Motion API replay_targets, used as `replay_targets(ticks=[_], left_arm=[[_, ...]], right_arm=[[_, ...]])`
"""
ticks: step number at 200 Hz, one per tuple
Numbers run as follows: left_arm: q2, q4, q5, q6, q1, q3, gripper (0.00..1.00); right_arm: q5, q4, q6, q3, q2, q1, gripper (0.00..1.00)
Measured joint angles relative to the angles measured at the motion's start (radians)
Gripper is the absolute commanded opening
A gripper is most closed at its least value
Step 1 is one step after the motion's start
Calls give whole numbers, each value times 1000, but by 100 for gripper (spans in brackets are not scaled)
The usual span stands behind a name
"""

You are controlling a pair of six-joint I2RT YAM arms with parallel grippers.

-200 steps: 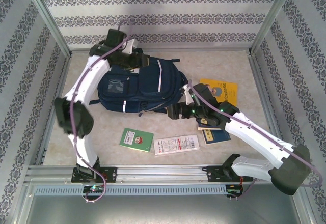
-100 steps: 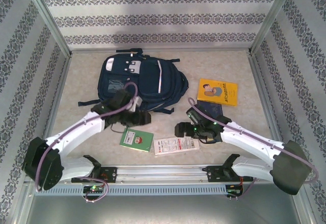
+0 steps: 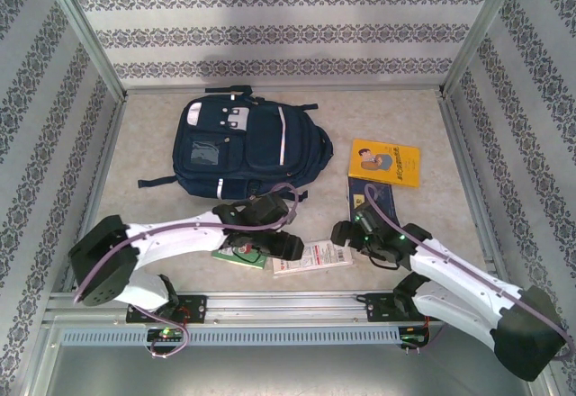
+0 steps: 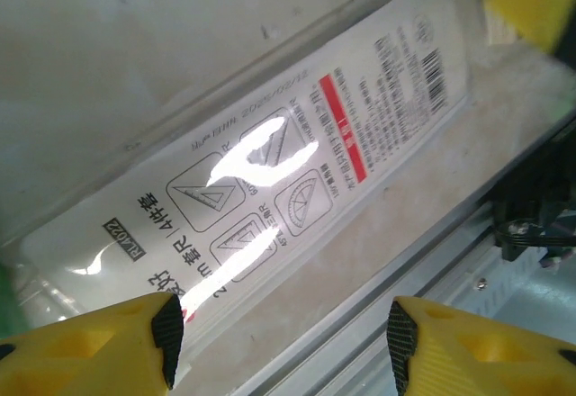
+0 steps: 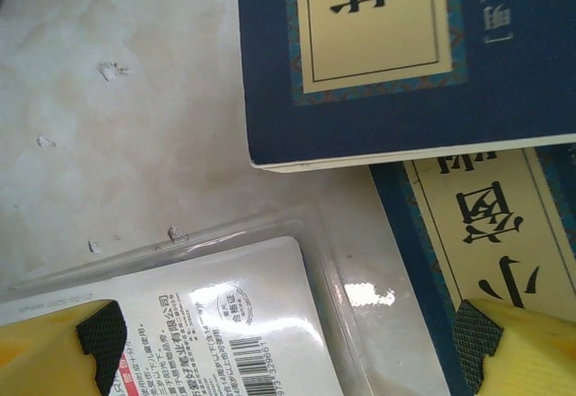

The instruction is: Pack the student bag

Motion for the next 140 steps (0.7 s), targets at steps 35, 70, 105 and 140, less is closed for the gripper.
replay_targets(ticks=[35,70,105,140], left_arm=[[72,-3,7,5,-10,0,64],[71,-35,0,28,1,-5,64],[66,-52,10,51,47,-29,64],[78,-56,40,74,103,-30,63]], right_arm=[[-12,14,5,-9,-14,0,94],[-30,42,5,-8,48,16,93],[-31,58,-2,35,145,50,94],[-71,67,-28,88,240,53,94]])
